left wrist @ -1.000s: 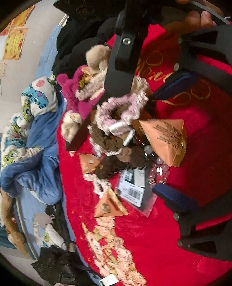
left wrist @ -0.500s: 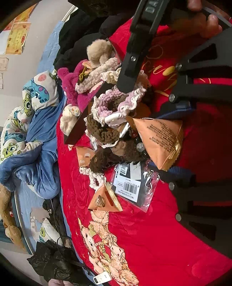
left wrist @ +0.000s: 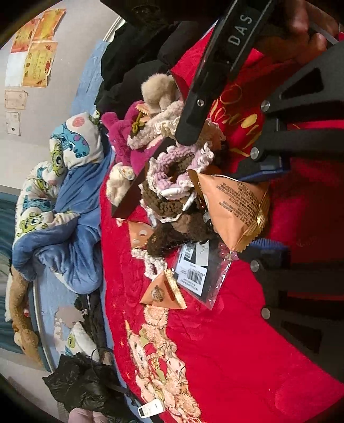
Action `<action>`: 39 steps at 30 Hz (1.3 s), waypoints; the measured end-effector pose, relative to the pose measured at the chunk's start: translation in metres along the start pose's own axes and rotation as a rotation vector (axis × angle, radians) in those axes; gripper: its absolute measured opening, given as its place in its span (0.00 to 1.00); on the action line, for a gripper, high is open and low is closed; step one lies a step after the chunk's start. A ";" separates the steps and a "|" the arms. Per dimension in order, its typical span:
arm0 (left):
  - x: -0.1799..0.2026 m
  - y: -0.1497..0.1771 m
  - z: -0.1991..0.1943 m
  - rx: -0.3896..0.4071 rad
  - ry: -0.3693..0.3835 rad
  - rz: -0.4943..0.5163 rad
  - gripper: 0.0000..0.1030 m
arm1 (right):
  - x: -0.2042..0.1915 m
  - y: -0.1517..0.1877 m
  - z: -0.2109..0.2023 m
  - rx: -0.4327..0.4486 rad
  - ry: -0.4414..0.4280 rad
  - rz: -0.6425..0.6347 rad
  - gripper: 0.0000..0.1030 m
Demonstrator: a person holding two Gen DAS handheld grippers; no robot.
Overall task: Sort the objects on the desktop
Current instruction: 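Grasp the cream crocheted scrunchie with the right tool while the left grasps an orange triangular packet, then carry the scrunchie and the orange packet over the plush toy tray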
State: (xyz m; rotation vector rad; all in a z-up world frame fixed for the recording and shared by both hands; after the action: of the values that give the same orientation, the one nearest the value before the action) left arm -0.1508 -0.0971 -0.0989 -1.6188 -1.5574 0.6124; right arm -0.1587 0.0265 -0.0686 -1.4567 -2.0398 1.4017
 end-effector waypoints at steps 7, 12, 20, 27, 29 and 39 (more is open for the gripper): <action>0.000 0.000 -0.009 0.035 -0.020 0.004 0.35 | -0.002 0.000 -0.008 0.022 0.006 -0.015 0.16; 0.003 0.000 -0.016 0.059 -0.040 0.022 0.35 | -0.002 0.000 -0.013 0.031 0.018 -0.013 0.16; 0.004 -0.003 -0.026 0.093 -0.074 0.032 0.35 | -0.007 -0.002 -0.025 0.054 0.030 -0.040 0.16; 0.010 -0.006 -0.032 0.105 -0.102 0.058 0.35 | 0.000 -0.007 -0.036 0.069 0.035 -0.014 0.16; 0.013 -0.006 -0.034 0.106 -0.098 0.063 0.35 | 0.004 -0.009 -0.038 0.072 0.034 0.000 0.16; 0.032 -0.010 -0.034 0.095 -0.088 0.040 0.35 | 0.017 -0.012 -0.055 0.088 0.071 0.003 0.16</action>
State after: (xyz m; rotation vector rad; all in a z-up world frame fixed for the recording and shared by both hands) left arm -0.1258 -0.0738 -0.0662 -1.5735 -1.5379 0.7768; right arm -0.1364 0.0708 -0.0369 -1.4522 -1.9090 1.4020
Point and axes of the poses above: each gripper's, at about its wrist camera, not at the fingertips, and z roughly the way its jaws point, x to its right, y to its underside, the point moved 4 cm from there along z, roughly the way its jaws point, and after that the axes turned 1 degree about y, right-handed, at the moved point
